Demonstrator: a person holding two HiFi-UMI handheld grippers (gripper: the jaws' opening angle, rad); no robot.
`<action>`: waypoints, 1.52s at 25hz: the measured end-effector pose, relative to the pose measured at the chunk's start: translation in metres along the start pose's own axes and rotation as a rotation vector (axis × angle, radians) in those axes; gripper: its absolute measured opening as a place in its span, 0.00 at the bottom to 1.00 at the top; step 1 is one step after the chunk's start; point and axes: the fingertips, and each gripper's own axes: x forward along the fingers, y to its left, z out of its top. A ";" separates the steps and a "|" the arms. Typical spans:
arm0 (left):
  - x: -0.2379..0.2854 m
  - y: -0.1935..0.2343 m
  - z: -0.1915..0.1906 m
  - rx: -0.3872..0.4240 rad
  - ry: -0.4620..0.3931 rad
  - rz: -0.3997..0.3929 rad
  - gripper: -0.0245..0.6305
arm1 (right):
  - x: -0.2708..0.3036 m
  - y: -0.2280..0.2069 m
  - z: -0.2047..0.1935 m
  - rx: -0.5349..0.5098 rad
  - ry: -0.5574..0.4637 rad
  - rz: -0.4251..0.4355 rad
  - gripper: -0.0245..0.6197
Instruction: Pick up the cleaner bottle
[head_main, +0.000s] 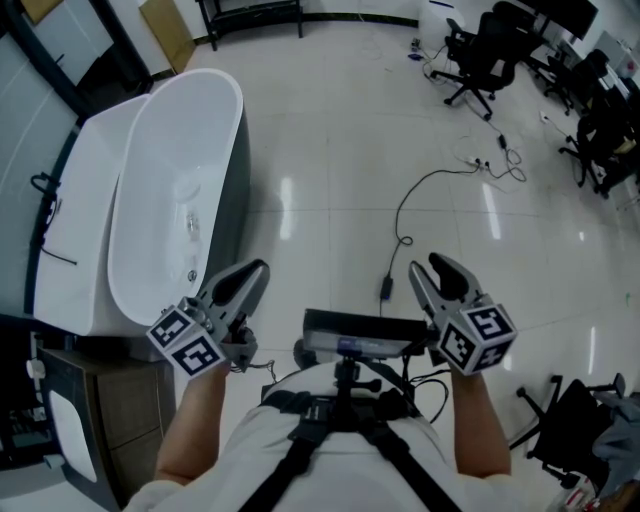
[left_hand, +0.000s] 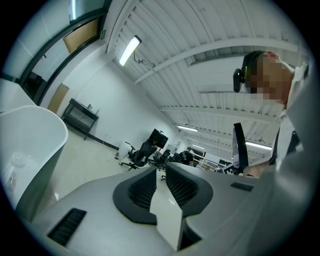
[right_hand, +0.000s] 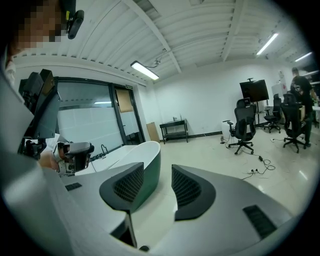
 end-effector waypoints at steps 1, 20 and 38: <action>-0.001 0.001 0.001 -0.001 0.000 -0.001 0.12 | 0.001 0.001 -0.001 -0.006 0.005 -0.005 0.31; -0.034 0.026 0.009 -0.007 0.042 -0.057 0.11 | 0.030 0.042 0.003 0.065 -0.020 -0.069 0.31; -0.047 0.047 0.013 -0.026 0.025 -0.073 0.12 | 0.053 0.075 -0.001 0.051 0.020 -0.082 0.31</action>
